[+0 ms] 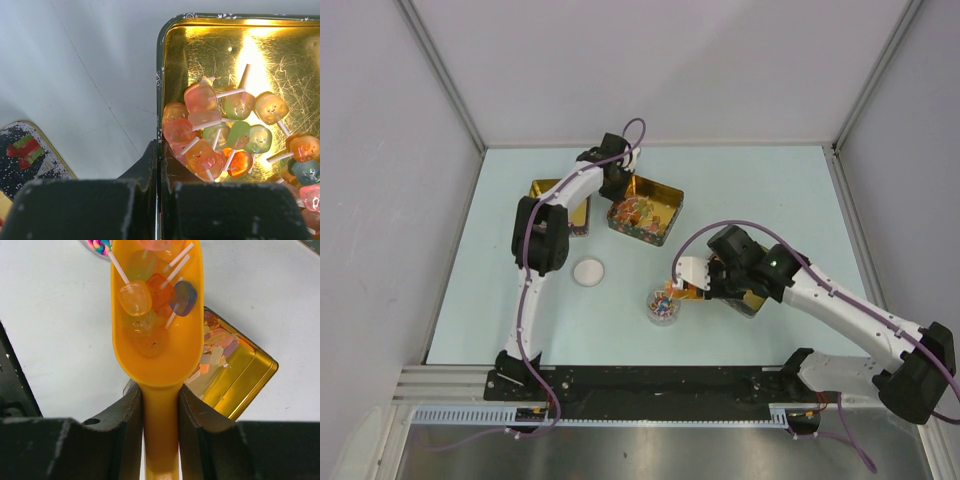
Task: Pack the candies
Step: Place the fake candies in the packing bottle.
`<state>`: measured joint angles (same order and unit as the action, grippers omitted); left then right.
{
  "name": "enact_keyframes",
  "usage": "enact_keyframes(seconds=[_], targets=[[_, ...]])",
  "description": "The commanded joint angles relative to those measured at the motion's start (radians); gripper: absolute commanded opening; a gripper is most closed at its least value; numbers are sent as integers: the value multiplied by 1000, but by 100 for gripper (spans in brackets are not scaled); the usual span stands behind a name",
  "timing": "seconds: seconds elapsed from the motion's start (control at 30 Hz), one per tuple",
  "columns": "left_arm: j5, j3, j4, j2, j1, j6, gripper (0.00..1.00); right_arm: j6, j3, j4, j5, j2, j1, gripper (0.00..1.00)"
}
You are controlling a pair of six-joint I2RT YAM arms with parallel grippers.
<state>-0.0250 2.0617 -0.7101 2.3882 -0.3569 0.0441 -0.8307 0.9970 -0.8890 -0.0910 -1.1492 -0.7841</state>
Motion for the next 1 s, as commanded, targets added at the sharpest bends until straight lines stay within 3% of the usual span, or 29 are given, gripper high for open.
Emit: enact_keyframes(seconds=[0.0, 0.57, 0.97], targets=[[11, 8, 6, -95, 7, 3, 0, 15, 6, -7, 109, 2, -52, 0], [14, 9, 6, -86, 6, 5, 0, -2, 6, -2, 454, -80, -265, 0], [20, 14, 6, -83, 7, 5, 0, -19, 9, -14, 571, -78, -348, 0]])
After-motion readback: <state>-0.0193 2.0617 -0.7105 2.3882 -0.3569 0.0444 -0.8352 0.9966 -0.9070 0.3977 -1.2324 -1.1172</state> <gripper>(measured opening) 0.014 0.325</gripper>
